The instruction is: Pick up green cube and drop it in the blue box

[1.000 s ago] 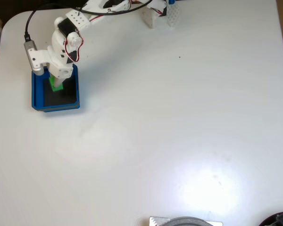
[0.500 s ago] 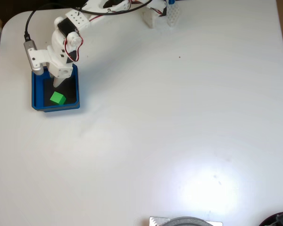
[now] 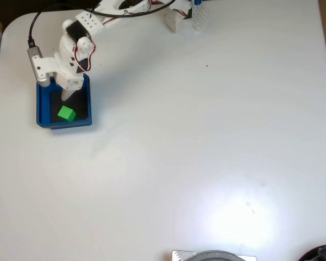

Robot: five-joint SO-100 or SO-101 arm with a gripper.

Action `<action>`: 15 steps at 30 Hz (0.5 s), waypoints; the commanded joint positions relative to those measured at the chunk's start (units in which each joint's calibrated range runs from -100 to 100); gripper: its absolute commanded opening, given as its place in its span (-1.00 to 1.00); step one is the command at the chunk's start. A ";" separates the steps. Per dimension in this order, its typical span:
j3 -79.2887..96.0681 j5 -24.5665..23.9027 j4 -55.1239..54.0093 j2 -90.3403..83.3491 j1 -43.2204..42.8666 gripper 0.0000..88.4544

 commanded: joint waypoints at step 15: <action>-2.85 0.20 -0.61 -6.49 0.44 -0.32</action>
